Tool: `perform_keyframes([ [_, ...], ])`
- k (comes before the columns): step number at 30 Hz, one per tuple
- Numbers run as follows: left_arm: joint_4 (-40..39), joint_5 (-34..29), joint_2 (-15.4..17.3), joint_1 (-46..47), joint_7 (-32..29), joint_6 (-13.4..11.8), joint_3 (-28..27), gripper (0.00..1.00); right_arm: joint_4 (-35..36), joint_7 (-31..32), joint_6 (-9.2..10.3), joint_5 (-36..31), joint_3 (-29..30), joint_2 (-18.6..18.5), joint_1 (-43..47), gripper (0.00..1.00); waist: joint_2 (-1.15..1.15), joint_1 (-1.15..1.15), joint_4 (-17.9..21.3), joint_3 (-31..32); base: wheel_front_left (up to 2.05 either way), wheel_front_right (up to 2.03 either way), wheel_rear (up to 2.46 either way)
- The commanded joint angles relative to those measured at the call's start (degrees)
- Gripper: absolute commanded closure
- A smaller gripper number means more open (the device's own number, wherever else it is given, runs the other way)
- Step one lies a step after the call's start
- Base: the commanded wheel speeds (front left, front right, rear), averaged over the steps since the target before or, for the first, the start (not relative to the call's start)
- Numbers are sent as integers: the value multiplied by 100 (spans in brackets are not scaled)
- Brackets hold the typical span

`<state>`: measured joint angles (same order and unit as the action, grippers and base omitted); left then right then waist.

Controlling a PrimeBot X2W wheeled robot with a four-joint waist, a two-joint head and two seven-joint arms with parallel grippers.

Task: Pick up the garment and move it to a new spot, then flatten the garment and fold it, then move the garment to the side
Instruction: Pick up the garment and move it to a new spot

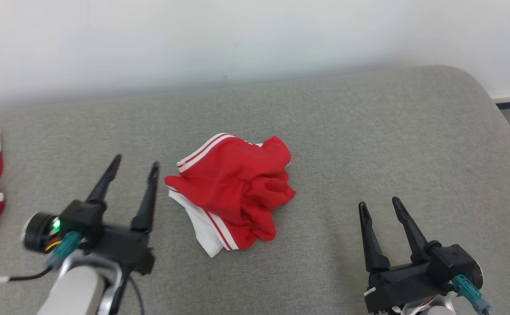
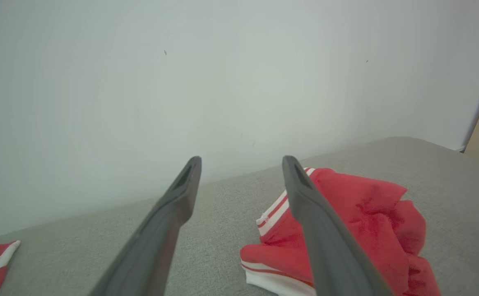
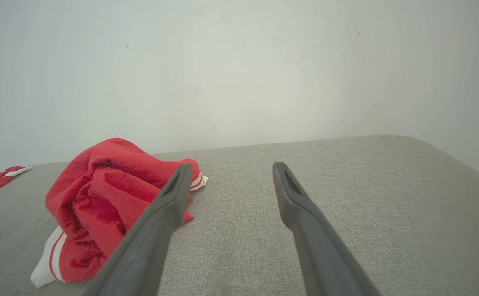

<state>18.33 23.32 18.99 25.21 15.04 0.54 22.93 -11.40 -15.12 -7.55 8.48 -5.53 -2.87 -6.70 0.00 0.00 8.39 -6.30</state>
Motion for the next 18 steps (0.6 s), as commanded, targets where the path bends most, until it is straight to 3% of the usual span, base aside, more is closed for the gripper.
perform_keyframes([
  [1,-91,-12,145,-320,21,-83,-195,0,12,-3,12,-43,19,-2,103,0,0,0,-155,131,0,0,0],
  [8,-577,-37,385,-1332,22,-440,-769,0,23,-3,12,-107,59,-3,238,0,0,0,-342,292,0,0,0],
  [12,-1243,-250,90,-2229,22,-549,-1442,0,54,-3,12,-146,154,-3,390,0,0,0,-500,433,0,0,0],
  [18,-1583,-691,-410,-2779,22,-339,-1966,0,77,-3,12,-203,265,-1,530,0,0,0,-579,510,0,0,0],
])
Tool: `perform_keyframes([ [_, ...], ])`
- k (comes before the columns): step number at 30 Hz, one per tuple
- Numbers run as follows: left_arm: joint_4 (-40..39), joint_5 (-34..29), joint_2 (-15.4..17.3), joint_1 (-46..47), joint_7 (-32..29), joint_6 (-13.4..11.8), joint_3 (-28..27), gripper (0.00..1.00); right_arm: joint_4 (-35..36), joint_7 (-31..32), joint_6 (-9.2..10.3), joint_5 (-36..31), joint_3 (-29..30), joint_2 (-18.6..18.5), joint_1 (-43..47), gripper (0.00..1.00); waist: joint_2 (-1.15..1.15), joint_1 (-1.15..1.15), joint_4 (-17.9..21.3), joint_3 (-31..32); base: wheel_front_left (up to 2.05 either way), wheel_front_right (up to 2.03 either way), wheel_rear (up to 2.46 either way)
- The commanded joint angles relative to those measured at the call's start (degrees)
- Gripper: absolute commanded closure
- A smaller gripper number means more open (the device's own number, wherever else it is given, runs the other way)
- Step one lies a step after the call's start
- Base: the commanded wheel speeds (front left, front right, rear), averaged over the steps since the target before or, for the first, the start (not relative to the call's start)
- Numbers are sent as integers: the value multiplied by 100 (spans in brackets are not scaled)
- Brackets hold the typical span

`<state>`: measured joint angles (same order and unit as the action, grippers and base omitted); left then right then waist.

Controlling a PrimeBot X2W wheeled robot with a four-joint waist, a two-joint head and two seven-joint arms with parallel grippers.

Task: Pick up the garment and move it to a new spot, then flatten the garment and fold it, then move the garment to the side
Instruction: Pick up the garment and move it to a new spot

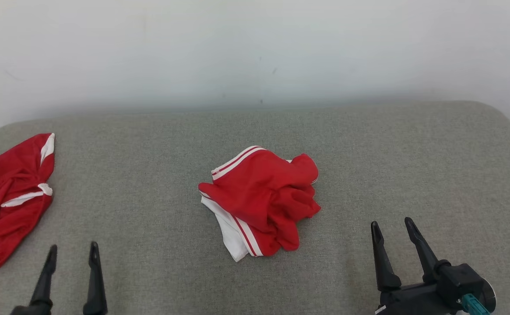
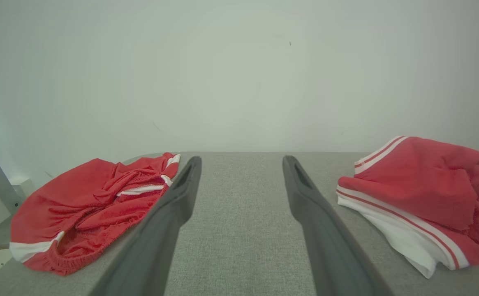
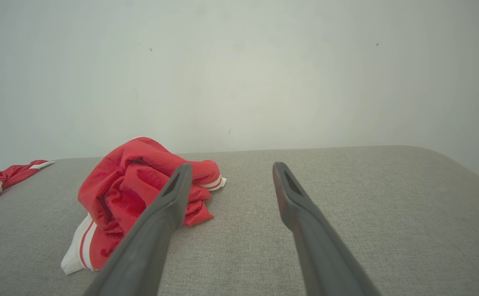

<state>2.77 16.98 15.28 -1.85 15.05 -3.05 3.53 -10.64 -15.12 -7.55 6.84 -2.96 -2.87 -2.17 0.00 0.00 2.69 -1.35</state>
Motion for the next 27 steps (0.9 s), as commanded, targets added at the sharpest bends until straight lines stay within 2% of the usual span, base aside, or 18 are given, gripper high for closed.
perform_keyframes([
  [1,-27,-57,-39,-73,21,20,-26,0,1,-3,12,-40,8,-1,77,0,0,0,-8,15,0,0,0],
  [13,40,-753,-745,-383,22,708,-660,0,-9,-3,12,-85,124,-3,188,0,0,0,-23,68,0,0,0],
  [21,77,-965,-1060,-423,22,934,-948,0,-58,-3,12,-45,179,-3,236,0,0,0,-25,70,0,0,0],
  [27,29,-985,-1139,-332,22,1004,-1076,0,-75,-3,12,-36,181,-3,209,0,0,0,-56,44,0,0,0],
])
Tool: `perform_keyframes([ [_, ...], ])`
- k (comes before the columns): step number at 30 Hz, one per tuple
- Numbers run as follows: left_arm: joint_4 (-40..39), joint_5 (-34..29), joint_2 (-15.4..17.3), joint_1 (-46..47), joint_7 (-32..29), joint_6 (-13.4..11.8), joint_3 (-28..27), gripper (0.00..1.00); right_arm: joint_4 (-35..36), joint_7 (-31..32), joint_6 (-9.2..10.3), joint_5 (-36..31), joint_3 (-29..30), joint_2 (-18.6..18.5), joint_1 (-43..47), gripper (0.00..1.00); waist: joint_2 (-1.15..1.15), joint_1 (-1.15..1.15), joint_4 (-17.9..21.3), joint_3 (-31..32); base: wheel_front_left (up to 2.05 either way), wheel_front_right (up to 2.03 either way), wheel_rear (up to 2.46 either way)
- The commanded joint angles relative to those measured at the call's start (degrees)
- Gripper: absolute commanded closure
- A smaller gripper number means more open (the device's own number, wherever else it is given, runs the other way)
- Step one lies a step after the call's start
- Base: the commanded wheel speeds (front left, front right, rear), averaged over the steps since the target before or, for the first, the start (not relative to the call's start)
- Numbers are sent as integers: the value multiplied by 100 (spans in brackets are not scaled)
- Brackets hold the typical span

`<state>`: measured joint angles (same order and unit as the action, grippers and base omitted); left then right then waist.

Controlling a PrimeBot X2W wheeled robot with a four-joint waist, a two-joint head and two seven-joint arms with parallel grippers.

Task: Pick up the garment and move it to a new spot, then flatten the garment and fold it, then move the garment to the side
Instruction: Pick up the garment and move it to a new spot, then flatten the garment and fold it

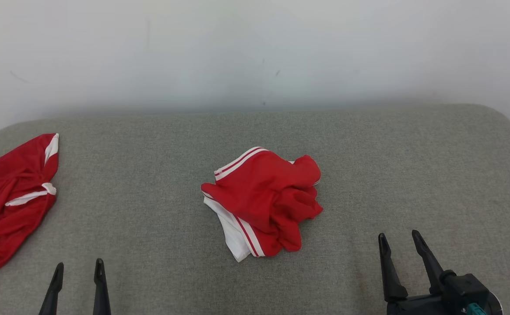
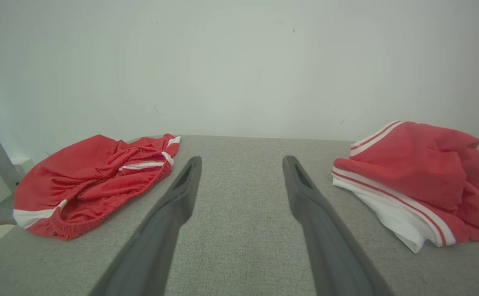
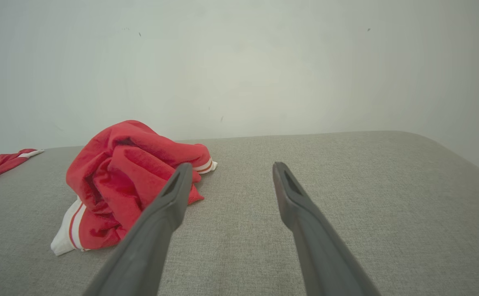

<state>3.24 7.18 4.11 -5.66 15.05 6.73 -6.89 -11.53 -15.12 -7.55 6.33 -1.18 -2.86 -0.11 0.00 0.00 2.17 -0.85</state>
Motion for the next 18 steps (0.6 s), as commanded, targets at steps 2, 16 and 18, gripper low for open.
perform_keyframes([
  [2,-55,-19,-49,71,21,34,-81,0,6,-3,12,20,0,-4,-4,0,0,0,-8,-13,0,0,0],
  [16,11,-69,-118,93,22,70,-203,0,-39,-3,12,-4,-70,-4,-65,0,0,0,3,-29,0,0,0],
  [18,15,-72,-120,98,21,72,-206,0,-40,-3,12,-10,-68,-4,-68,0,0,0,3,-28,0,0,0],
])
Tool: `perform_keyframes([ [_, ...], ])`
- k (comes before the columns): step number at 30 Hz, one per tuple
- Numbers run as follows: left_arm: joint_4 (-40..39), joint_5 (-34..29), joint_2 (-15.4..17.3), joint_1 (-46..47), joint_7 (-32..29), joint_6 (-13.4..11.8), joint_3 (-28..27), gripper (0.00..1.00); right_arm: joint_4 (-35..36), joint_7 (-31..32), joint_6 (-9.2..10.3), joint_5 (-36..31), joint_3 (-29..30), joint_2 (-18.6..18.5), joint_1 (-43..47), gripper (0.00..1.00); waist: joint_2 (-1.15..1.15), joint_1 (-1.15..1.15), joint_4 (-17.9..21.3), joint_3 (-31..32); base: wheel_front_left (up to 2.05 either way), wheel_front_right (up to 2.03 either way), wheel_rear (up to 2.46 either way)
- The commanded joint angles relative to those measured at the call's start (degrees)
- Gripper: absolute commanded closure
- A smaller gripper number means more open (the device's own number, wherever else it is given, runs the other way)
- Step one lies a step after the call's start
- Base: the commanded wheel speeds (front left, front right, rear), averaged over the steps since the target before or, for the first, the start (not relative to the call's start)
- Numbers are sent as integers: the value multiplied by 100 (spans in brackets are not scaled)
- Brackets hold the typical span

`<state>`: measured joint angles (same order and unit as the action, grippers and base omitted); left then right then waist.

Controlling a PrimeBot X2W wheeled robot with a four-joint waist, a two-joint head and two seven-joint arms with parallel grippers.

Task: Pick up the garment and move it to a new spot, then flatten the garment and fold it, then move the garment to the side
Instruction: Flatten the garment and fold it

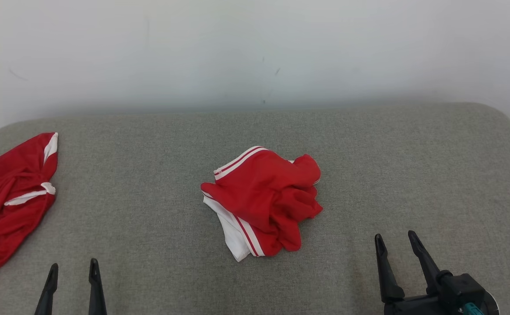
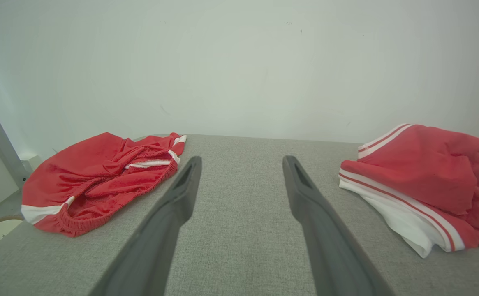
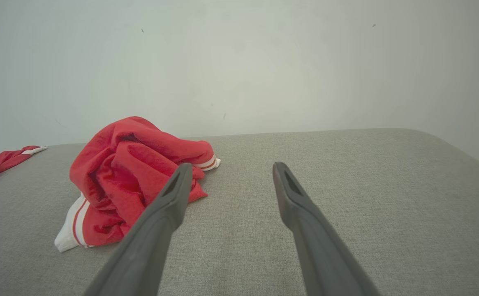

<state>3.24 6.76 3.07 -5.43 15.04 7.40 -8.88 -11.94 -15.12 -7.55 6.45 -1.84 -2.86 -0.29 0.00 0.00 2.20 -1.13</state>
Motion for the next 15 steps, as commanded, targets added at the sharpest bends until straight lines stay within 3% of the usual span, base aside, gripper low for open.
perform_keyframes([
  [1,20,-27,-17,80,23,6,-10,0,-2,-3,12,-28,2,-4,-50,0,0,0,-1,1,0,0,0],
  [15,45,19,-22,74,22,9,13,0,-19,-3,12,-50,-11,-4,-61,0,0,0,-1,-9,0,0,0],
])
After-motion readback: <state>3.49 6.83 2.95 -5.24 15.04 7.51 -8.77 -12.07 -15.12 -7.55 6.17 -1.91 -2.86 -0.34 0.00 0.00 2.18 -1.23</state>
